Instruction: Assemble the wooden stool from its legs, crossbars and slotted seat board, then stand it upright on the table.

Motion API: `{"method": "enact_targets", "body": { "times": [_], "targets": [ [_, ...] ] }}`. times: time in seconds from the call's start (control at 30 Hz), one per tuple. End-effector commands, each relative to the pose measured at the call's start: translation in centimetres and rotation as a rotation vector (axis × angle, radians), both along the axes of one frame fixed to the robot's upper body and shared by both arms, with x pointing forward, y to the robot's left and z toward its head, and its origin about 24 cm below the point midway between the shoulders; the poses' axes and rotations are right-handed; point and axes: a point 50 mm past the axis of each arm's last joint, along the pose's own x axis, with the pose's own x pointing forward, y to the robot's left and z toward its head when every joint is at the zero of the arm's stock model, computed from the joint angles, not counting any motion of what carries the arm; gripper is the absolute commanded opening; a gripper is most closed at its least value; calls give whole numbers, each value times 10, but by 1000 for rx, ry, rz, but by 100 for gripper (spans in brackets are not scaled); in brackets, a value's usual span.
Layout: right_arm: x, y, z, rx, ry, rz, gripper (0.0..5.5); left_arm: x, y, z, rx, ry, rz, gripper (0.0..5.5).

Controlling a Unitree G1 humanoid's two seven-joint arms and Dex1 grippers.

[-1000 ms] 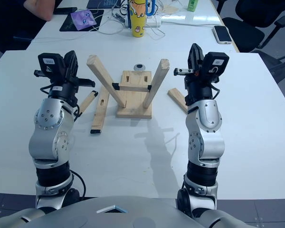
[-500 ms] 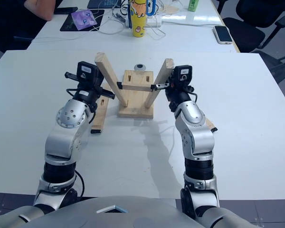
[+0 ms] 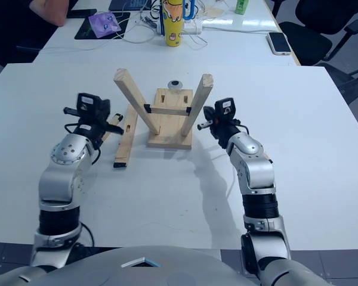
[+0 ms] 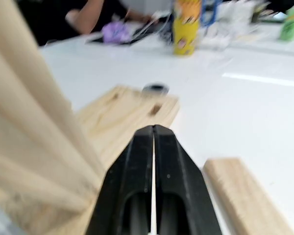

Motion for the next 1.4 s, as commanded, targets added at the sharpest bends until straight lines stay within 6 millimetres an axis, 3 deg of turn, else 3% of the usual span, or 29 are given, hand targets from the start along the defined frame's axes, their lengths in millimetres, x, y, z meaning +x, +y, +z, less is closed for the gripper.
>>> {"method": "enact_targets", "body": {
  "times": [0.03,0.2,0.33,0.43,0.63,0.8,1.4],
  "targets": [
    [24,-12,-1,-66,-38,74,0,-7,12,-7,165,210,-298,1],
    [34,3,-5,-69,-88,248,0,-13,-11,-1,201,340,-592,1],
    [36,18,-4,-55,-133,350,0,-17,-39,-8,190,374,-696,1],
    [36,21,-2,-60,-154,407,0,-22,-50,-17,241,423,-746,1],
    [36,31,3,-65,-165,550,0,-14,-46,-38,494,471,-712,1],
    [29,41,3,-44,-152,657,0,-4,-52,-33,496,424,-676,1],
    [18,79,14,10,-171,781,0,-4,-56,-15,509,395,-607,1]
  ]
}}
